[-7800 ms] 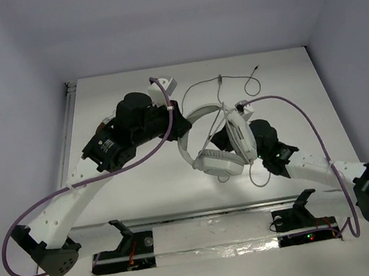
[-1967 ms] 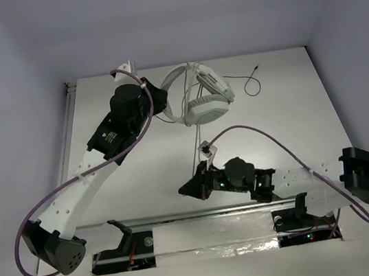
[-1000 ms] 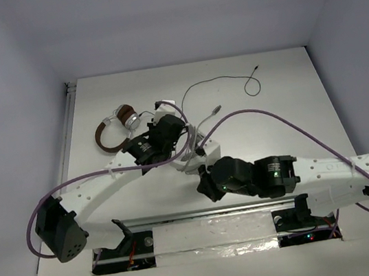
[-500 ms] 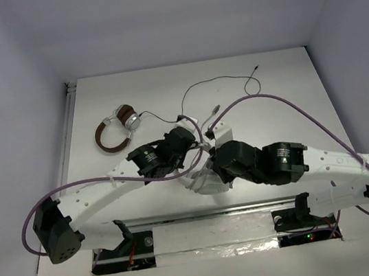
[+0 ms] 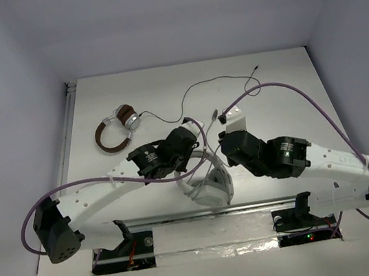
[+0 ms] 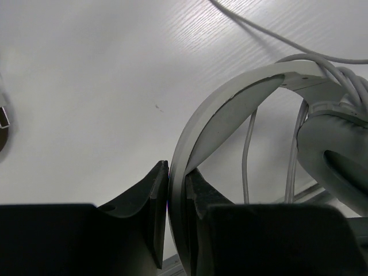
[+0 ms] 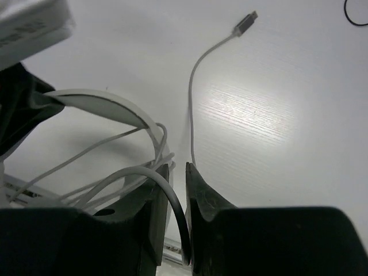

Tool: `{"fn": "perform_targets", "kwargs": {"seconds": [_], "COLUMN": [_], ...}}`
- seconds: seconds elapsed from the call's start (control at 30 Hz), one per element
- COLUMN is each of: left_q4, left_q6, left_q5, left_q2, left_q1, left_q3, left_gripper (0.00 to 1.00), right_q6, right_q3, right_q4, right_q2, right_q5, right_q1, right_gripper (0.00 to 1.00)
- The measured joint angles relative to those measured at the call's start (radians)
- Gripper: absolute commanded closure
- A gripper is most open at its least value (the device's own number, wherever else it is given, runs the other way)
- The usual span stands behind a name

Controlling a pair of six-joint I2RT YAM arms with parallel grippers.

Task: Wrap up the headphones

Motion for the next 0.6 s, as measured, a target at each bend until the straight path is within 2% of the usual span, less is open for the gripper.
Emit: {"fn": "perform_targets", "kwargs": {"seconds": [0.23,0.33,0.6], "left_q4": [0.010,0.023,0.021], "left_q6": [-0.009,-0.020,-0.024], "left_q5": [0.103,0.145,0.249], "left_q2": [-0.055,-0.086,-0.133], "left_q1": [0.005,0.013,0.066], "left_q3": [0.047,0.068,0.092], "left_gripper": [1.00,1.00,1.00], "right_q6": [0.021,0.025,0.026], "right_q3": [-0.111,-0.181,-0.352], "right_q4": [0.138,0.235,0.499], "right_q2": [-0.030,-0.031,-0.126], "right_q5": [0.028,0.008,-0.165], "right_q1": [-0.048,-0.108,-0.280], "right_gripper": [0.77,0.77,0.74]}}
